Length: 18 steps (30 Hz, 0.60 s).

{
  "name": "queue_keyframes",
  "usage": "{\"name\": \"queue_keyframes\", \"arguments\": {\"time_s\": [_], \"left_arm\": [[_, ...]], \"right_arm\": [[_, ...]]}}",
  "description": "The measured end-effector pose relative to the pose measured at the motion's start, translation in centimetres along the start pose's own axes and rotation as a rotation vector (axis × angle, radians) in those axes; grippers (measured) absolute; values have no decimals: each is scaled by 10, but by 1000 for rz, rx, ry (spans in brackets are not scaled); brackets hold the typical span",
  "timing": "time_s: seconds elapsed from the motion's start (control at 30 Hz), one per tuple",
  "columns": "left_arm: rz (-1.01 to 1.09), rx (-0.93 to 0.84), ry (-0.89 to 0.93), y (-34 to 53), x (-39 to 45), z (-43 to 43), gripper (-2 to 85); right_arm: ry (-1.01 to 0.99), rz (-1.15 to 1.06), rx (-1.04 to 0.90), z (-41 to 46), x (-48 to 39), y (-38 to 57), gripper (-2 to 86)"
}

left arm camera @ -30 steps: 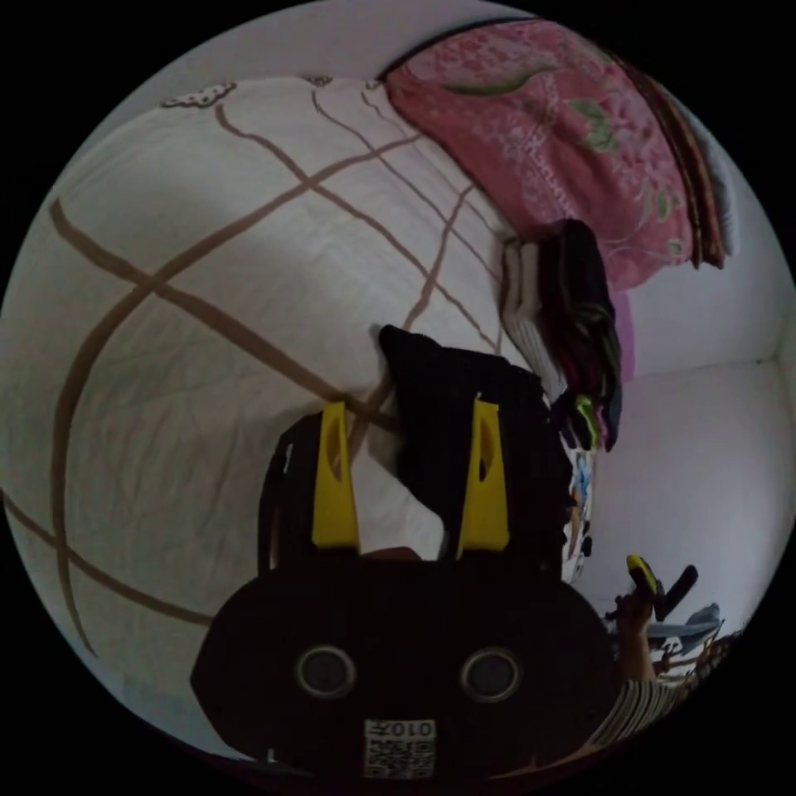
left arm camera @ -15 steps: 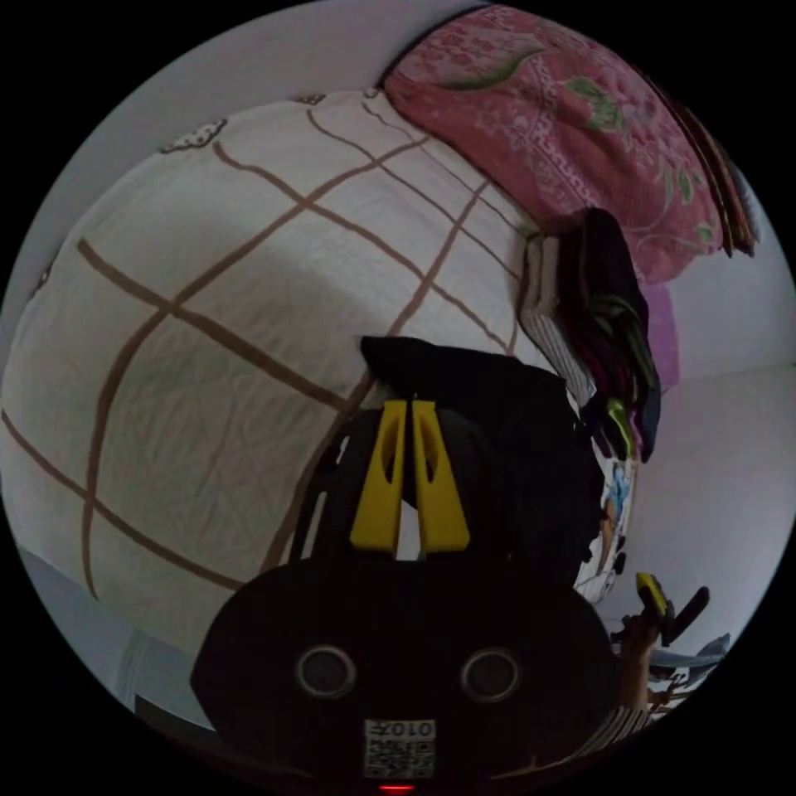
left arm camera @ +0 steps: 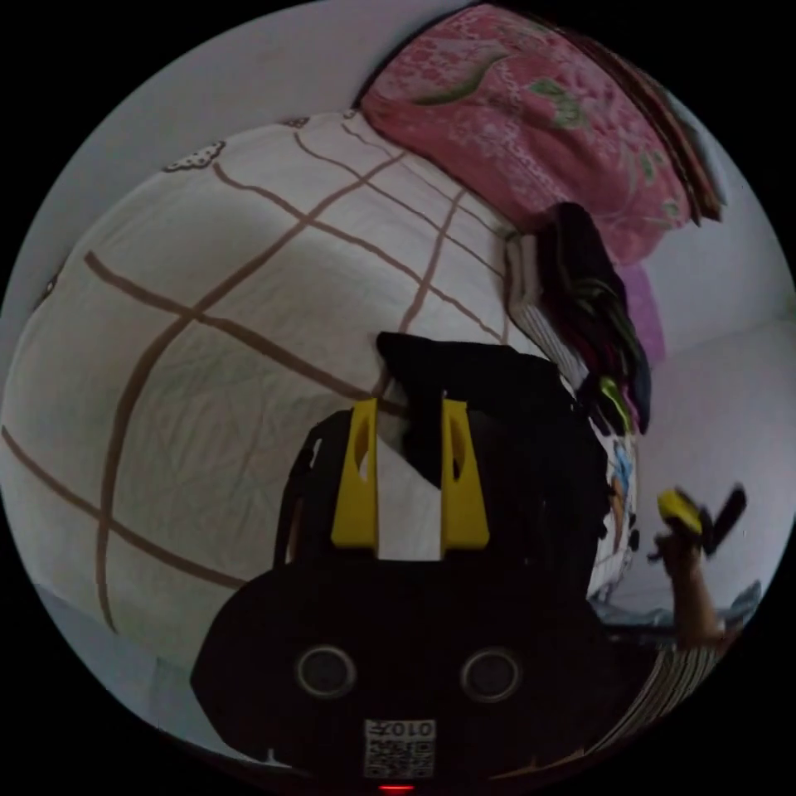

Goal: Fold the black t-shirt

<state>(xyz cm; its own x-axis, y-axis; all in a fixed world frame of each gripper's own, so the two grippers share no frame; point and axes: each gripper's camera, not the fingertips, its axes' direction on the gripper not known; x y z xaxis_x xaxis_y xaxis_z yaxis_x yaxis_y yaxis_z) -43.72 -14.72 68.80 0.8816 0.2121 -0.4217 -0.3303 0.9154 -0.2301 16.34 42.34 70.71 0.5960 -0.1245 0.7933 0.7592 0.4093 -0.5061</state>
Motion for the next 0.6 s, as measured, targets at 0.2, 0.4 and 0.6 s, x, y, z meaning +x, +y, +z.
{"name": "queue_keyframes", "arguments": {"time_s": [0.2,0.4,0.6], "left_arm": [[131,-51,48,-6,7,7,109],[186,-72,8,-22,25,14,91],[204,-63,-31,-24,28,8,77]], "right_arm": [[-14,-402,-153,61,-33,-171,67],[-10,-584,-327,140,-55,-324,70],[-58,-680,-467,196,-79,-414,74]]}}
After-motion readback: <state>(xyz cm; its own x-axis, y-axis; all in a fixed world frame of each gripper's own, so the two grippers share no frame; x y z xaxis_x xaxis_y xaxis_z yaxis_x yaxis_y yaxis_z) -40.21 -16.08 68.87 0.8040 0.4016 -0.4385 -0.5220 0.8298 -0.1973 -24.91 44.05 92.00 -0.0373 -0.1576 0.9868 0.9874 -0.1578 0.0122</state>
